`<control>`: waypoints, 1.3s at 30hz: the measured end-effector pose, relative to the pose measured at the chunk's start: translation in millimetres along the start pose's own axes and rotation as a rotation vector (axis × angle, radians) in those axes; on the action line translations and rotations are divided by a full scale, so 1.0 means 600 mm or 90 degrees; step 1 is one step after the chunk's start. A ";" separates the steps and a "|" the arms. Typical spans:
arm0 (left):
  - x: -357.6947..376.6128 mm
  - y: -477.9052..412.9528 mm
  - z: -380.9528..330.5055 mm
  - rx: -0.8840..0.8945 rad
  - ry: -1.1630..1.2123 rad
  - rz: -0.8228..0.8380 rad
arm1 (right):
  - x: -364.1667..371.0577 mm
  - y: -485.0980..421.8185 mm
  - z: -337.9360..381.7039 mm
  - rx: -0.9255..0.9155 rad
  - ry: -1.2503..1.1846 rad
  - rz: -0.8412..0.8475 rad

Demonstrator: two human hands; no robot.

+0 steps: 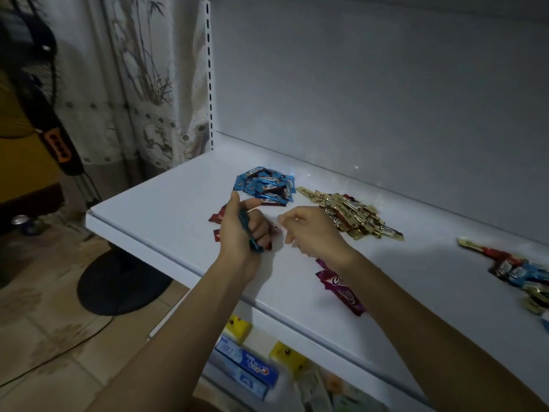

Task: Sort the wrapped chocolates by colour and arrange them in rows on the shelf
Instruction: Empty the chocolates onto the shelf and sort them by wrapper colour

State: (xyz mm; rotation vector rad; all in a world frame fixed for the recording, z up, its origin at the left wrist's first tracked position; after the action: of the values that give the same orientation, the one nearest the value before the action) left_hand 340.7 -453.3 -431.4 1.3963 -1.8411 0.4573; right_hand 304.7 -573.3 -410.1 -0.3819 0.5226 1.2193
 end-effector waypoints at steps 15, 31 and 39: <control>0.054 0.010 0.075 0.022 -0.077 0.054 | -0.034 0.075 -0.037 -0.288 0.090 -0.125; -0.032 0.002 -0.011 0.204 -0.253 -0.008 | 0.026 -0.068 -0.026 -0.052 0.139 -0.030; -0.038 0.007 -0.017 0.265 -0.259 -0.108 | 0.035 -0.074 -0.026 0.008 0.051 -0.028</control>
State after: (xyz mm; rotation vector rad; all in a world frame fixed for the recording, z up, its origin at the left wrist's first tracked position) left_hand 342.8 -430.1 -440.9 2.0344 -1.9923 0.5180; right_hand 349.5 -578.8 -434.9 -0.4298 0.5875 1.1620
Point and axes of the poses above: each hand's wrist, its own y-axis away from the middle knuckle, its own x-axis out of the palm, z = x × y, the point moved 4 cm from there along -y, towards the middle knuckle
